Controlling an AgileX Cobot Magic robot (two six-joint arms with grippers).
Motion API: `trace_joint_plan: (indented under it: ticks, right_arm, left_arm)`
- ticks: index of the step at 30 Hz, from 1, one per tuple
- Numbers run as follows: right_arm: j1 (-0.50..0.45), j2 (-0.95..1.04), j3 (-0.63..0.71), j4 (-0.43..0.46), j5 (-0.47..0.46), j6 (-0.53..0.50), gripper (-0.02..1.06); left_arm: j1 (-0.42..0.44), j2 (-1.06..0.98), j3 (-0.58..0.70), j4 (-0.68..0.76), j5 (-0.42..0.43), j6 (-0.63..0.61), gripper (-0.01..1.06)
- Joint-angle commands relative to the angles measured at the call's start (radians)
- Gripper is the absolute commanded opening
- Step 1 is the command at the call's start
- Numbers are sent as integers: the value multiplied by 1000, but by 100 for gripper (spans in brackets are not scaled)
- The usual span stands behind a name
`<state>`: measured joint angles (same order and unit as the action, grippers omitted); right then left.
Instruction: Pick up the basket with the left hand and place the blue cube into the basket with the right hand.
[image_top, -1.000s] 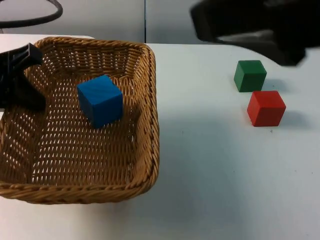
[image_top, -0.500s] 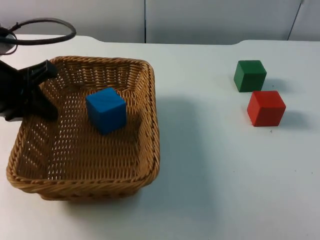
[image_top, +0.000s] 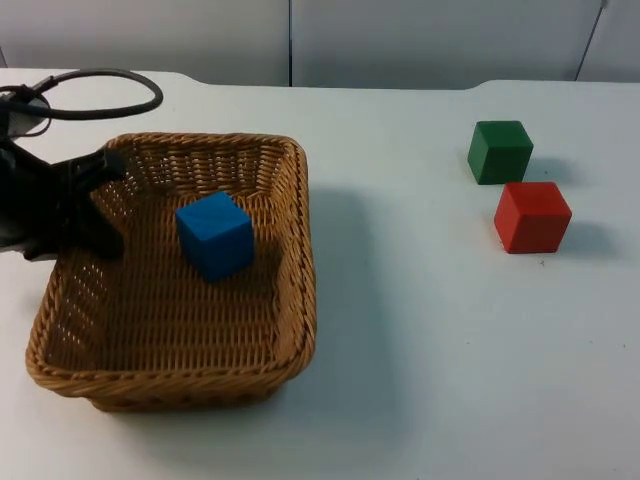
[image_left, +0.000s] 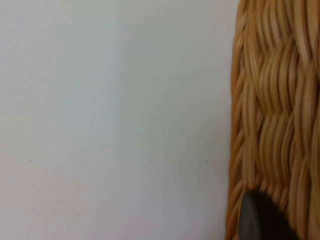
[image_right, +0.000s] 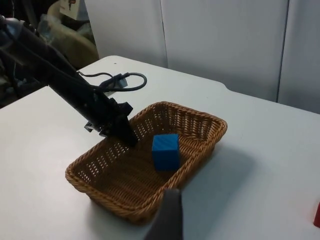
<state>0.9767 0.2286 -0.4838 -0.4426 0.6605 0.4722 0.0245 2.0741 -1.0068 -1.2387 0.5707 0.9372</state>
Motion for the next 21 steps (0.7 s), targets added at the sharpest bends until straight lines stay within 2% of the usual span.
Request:
trace_joint_plan:
  ticks: [1,7,11,13,14,15,19,20,21]
  right_arm:
    - [3,-5,3,1,3,-5,76]
    - [3,-5,3,-1,1,-5,76]
    - [3,-5,3,-1,1,-5,76]
    - [3,-5,3,-1,1,-5,76]
    - [3,-5,3,-1,1,-5,76]
    - [3,-5,3,-1,1,-5,76]
    - [3,-5,3,-1,1,-5,76]
    - [3,-5,3,-1,1,-5,76]
    - [3,-5,3,-1,1,-5,76]
  left_arm:
    - [3,19,-5,-15,-15,6,0]
    - [3,22,-5,-15,-21,28,0]
    - [3,22,-5,-15,-25,28,4]
    - [3,22,-5,-15,-25,28,13]
    - [3,22,-5,-13,-25,28,24]
    - [3,22,-5,-13,-25,28,24]
    - [3,22,-5,-11,-27,52,62]
    - [3,22,-5,-11,-27,52,62]
    - [3,22,-5,-11,-27,82,69]
